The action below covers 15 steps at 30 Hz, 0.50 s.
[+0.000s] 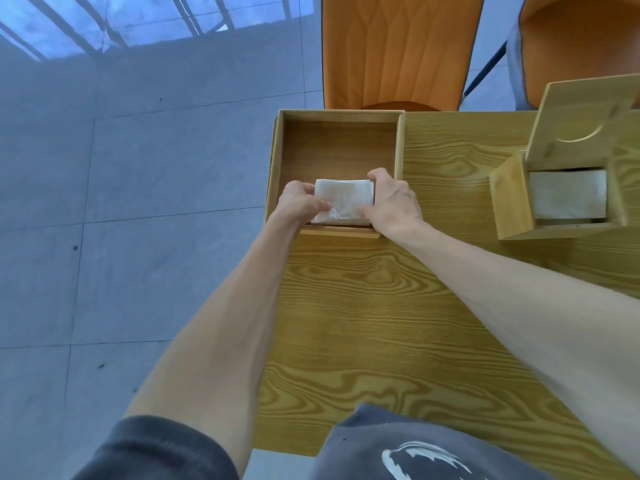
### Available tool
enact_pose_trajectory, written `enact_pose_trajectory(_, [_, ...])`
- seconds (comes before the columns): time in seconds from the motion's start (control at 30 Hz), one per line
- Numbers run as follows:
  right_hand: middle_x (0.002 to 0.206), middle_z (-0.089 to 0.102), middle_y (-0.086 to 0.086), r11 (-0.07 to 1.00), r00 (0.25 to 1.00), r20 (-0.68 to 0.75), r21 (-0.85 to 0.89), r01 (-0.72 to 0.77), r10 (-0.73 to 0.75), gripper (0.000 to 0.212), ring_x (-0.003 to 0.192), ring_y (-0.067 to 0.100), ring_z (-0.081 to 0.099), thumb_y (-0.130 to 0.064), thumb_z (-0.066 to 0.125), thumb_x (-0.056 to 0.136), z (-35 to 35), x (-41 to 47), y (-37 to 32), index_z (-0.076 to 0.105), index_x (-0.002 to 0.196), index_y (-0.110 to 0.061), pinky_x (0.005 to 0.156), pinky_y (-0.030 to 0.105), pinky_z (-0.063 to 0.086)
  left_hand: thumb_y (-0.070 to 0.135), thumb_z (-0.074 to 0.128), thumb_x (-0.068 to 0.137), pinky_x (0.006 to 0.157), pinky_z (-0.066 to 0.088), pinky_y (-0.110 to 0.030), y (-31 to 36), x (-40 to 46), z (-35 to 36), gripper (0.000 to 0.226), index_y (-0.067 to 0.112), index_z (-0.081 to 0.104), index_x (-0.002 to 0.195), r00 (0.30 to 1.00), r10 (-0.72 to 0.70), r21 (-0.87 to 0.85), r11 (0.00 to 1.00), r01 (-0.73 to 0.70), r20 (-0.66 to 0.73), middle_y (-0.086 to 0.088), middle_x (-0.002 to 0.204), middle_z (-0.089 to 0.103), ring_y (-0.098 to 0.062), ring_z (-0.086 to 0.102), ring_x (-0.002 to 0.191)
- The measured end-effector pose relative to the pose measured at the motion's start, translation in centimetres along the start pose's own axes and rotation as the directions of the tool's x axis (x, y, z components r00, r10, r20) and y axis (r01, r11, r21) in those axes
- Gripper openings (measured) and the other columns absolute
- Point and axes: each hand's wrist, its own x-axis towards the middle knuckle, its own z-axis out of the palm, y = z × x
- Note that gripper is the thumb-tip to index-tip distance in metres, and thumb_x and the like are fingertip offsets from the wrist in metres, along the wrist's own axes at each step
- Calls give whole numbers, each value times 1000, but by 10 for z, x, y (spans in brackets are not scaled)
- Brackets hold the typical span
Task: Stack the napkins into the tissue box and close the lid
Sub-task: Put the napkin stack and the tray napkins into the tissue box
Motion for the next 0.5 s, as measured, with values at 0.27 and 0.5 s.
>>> enact_pose_trajectory(0.27, [116,69,5,953,953,28,45,300,-301,46,105,26,65,-14,71,83,-23,0,3,59,127,-23,90,39,52,6,74,85,72,49,-21,-13,-5,-8,24,23,65,100,969,245,-117,964,-240,32,-4,106,70,-17,63,95])
enact_pose_trajectory(0.5, [115,71,7,917,927,-2,-143,372,-376,41,101,28,66,-15,69,84,-23,-7,16,62,124,-21,85,40,53,6,81,77,76,53,-17,-17,-11,-6,51,22,61,122,921,383,-2,923,-384,72,0,116,66,-15,65,106])
